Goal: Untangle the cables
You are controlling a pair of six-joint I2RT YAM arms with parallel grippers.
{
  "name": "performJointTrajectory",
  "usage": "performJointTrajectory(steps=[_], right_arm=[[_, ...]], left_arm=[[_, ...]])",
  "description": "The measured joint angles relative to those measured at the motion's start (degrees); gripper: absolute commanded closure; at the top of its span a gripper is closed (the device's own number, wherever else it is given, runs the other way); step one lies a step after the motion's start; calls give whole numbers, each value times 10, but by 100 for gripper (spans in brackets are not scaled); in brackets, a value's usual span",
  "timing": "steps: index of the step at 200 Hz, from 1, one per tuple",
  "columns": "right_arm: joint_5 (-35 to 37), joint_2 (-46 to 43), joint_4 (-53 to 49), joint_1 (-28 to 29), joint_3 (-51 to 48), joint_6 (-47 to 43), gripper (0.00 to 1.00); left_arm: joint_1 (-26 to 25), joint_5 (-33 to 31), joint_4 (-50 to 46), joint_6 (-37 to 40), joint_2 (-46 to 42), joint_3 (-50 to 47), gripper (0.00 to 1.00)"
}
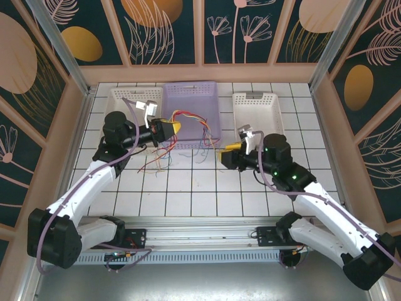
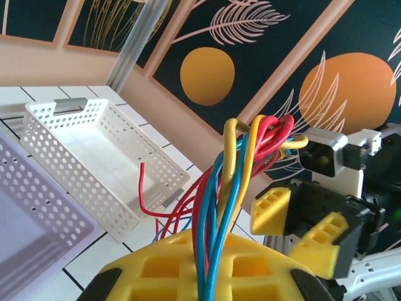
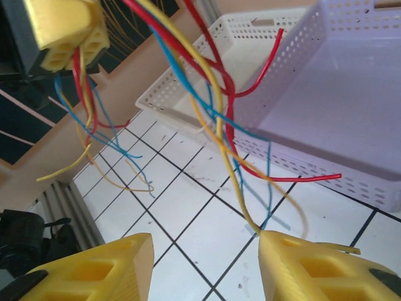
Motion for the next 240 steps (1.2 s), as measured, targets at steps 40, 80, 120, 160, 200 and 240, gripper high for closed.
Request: performJointTrajectory(steps=[40, 80, 120, 160, 200, 240], right_arm=[[21, 39, 32, 0, -6, 0, 55], [27, 53, 89, 0, -11, 0, 52], [24, 55, 177, 2, -35, -4, 49], [9, 54, 236, 22, -89, -7, 49], [10, 54, 279, 27, -105, -21, 52], [16, 73, 323, 27, -104, -32, 55]], left_arm=[[-9, 1, -4, 17, -11, -2, 100], [-19, 2, -17, 32, -14, -2, 100], [-19, 2, -23, 37, -14, -2, 100], [-19, 5, -23, 37, -14, -2, 100], [-20, 15, -22, 37, -14, -2, 100], [-26, 17, -23, 37, -14, -2, 100]])
